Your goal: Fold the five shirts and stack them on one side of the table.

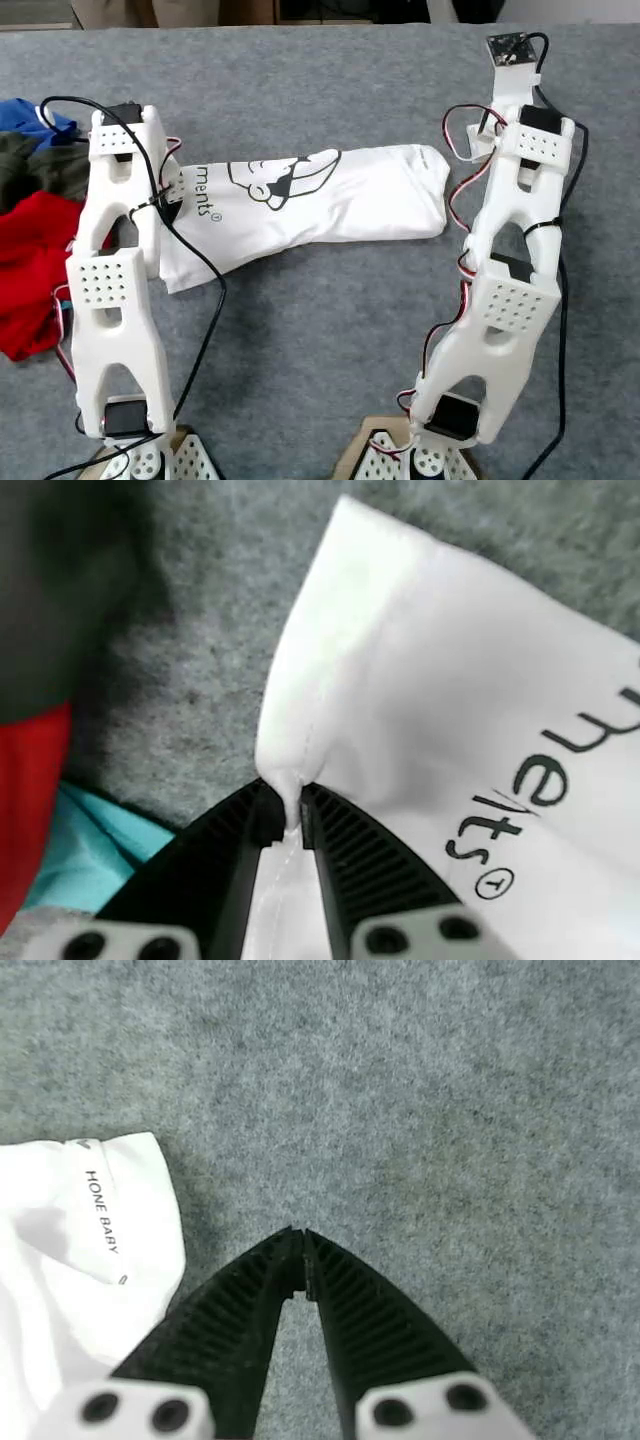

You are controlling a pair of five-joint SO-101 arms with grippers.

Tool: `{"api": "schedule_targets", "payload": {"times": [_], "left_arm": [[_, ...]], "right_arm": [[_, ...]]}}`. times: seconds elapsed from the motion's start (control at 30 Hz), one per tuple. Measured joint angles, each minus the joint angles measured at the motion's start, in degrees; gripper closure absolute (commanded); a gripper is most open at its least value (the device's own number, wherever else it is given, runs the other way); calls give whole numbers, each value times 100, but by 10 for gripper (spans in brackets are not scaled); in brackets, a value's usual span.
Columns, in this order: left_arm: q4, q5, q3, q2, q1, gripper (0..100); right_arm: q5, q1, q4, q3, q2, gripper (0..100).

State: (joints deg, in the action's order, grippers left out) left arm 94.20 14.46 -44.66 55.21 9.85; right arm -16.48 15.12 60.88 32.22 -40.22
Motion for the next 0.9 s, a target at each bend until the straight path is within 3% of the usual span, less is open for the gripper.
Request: {"api": "schedule_targets", "payload": {"times": [0.23,0.57,0.9], "left_arm": [[571,0,-976,105,-229,981],[598,44,-1336,-246,-1433,981],[598,44,-2286,-703,-2664,981]], "right_arm": [[510,132,-123,0,0,994],[1855,1029,-527,-35,0,994],[1969,1169,-571,-35,-211,994]]}}
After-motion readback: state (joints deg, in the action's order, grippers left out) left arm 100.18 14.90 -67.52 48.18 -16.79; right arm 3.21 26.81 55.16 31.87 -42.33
